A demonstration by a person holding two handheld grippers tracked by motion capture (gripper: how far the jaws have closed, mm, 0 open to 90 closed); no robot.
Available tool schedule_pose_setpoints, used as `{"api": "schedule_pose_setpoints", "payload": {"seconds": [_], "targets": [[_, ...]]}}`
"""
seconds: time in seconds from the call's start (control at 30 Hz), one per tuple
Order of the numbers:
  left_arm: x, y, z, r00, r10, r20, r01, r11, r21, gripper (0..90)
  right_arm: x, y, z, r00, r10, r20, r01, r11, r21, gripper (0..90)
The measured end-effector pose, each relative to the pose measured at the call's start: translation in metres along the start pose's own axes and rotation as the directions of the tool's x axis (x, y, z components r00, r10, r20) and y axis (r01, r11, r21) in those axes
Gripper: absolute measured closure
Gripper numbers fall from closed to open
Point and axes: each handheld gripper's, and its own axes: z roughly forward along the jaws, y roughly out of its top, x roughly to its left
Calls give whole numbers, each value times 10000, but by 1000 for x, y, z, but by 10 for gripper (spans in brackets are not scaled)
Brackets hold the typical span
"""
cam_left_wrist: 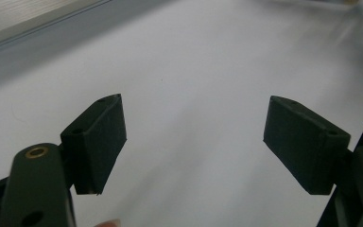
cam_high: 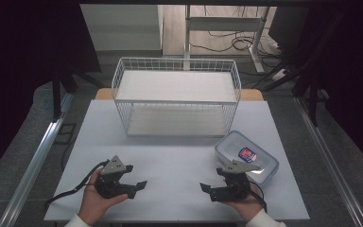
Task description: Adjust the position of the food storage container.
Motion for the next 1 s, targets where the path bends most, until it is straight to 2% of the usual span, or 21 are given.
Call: {"api": "schedule_pose_setpoints", "payload": {"seconds": [0.17, 0.27, 0.63, 0.8, 1.0], "targets": [[-2, -3, -1, 9988, 378, -299, -372, 9991, 207, 213, 1, 1, 4, 9996, -299, 6, 299, 9994, 151, 160], [-4, -5, -4, 9991, 349, -223, -348, 9994, 39, 213, 2, 1, 6, 9994, -330, 105, 326, 9990, 289, 160], [-8, -8, -9, 9986, 476, -218, -476, 9989, 5, 211, 4, 13, 6, 9984, -478, 316, 468, 9984, 329, 162], [-6, -7, -6, 9981, 531, -323, -527, 9986, 107, 211, -2, 24, -2, 9968, -666, 444, 652, 9973, 336, 166], [-7, -6, -10, 9988, 339, -343, -347, 9992, -214, 212, -15, 33, -18, 9937, -618, 935, 611, 9981, 99, 191]]}}
